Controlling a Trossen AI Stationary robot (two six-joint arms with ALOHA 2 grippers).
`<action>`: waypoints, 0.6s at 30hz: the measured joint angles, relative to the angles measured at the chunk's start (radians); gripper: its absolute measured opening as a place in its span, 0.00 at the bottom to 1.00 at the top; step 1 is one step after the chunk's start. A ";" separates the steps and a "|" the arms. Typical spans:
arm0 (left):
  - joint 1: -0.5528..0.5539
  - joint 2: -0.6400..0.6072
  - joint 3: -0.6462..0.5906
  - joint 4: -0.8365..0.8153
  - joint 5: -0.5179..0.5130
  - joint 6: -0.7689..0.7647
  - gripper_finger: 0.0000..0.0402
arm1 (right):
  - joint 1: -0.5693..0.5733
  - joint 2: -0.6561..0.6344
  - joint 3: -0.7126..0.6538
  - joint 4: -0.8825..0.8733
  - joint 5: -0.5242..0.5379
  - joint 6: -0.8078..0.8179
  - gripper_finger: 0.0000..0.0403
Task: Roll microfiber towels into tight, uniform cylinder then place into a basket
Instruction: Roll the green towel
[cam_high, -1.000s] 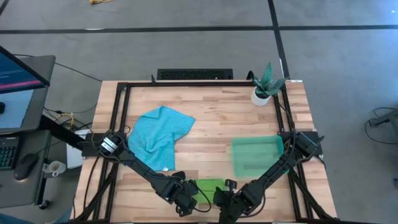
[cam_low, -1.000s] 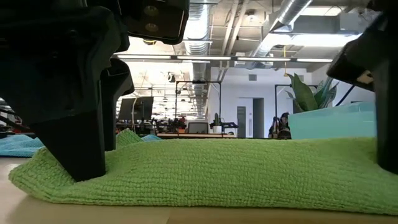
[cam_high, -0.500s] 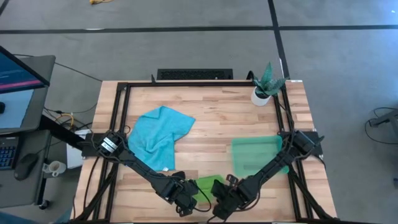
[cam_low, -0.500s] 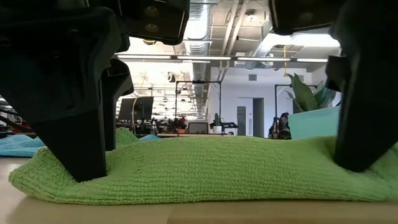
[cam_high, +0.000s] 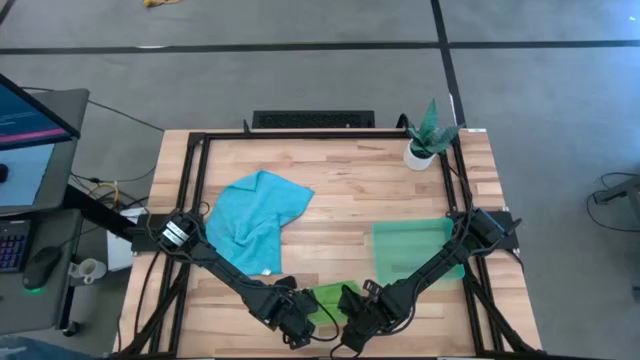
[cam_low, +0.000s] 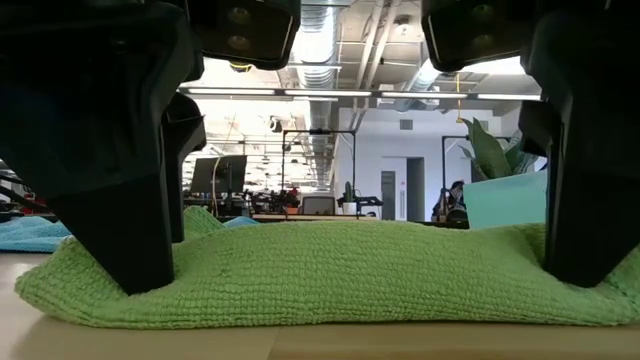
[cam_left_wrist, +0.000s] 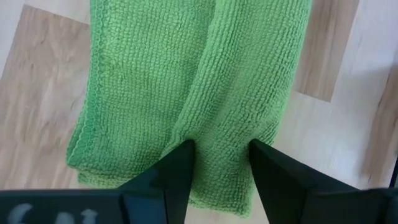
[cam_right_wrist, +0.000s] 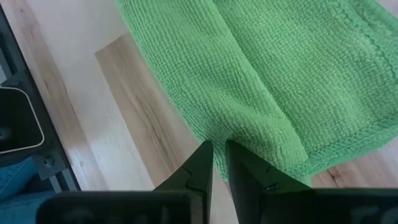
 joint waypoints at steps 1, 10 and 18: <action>0.000 0.000 0.000 0.001 0.000 -0.006 0.41 | 0.000 0.000 0.000 0.000 0.000 0.000 0.17; -0.001 0.000 0.006 0.021 0.021 0.014 0.48 | 0.000 0.000 0.000 0.000 0.000 -0.001 0.17; -0.053 0.010 0.169 -0.111 -0.088 0.076 0.46 | 0.000 0.000 0.000 0.000 0.000 -0.009 0.17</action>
